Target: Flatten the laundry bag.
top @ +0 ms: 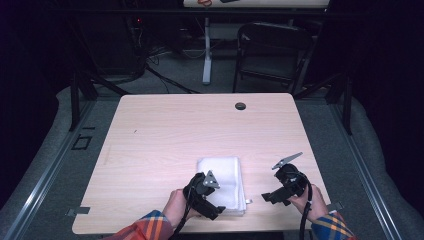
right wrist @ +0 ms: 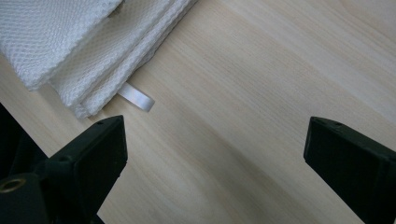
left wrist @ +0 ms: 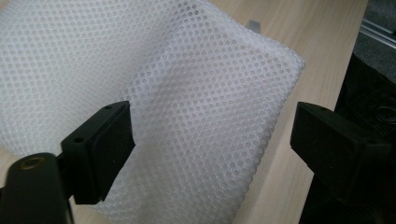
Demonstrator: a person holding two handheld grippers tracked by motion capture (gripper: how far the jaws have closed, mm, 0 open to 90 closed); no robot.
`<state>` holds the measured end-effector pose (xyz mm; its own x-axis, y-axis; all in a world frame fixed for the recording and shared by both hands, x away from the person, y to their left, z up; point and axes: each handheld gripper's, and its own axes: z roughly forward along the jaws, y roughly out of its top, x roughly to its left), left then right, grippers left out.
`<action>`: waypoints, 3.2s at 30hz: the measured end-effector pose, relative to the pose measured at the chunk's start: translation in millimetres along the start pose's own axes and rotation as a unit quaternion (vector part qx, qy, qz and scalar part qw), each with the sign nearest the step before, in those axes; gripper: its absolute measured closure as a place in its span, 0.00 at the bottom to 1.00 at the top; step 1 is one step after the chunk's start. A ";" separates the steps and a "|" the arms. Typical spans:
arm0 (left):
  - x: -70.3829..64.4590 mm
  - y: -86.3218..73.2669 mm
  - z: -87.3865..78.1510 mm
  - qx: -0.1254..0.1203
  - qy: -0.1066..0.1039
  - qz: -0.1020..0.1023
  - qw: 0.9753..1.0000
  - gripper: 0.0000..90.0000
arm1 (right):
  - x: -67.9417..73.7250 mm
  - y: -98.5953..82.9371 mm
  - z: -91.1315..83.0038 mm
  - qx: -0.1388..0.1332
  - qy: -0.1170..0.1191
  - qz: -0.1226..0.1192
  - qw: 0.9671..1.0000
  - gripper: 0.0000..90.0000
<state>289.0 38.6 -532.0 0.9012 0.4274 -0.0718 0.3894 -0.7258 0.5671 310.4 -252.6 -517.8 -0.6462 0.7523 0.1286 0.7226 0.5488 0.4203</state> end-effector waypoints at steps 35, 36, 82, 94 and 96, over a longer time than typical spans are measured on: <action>-7.0 -4.3 24.3 0.027 -0.010 0.046 0.999 0.83 | 9.9 1.5 5.5 0.007 0.015 -0.021 1.000 0.14; -5.4 -4.8 24.3 0.024 -0.014 0.042 0.999 0.85 | 11.0 1.9 6.0 0.005 0.015 -0.021 1.000 0.15; -1.7 -3.9 5.5 -0.024 0.000 0.036 0.999 0.94 | 65.5 39.9 58.2 0.017 0.054 -0.111 0.992 1.00; 0.1 -4.7 3.0 -0.025 0.010 0.025 0.999 0.94 | 64.4 40.6 68.2 0.017 0.062 -0.109 0.992 1.00; 0.3 -4.8 2.9 -0.025 0.009 0.024 0.999 0.94 | 63.8 40.3 68.5 0.017 0.061 -0.108 0.992 1.00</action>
<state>288.0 40.7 -537.1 0.9147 0.4032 -0.0286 0.3353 -0.7174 0.6107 315.1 -157.5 -554.2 -0.8106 0.5668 0.1470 0.5699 0.7060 0.4204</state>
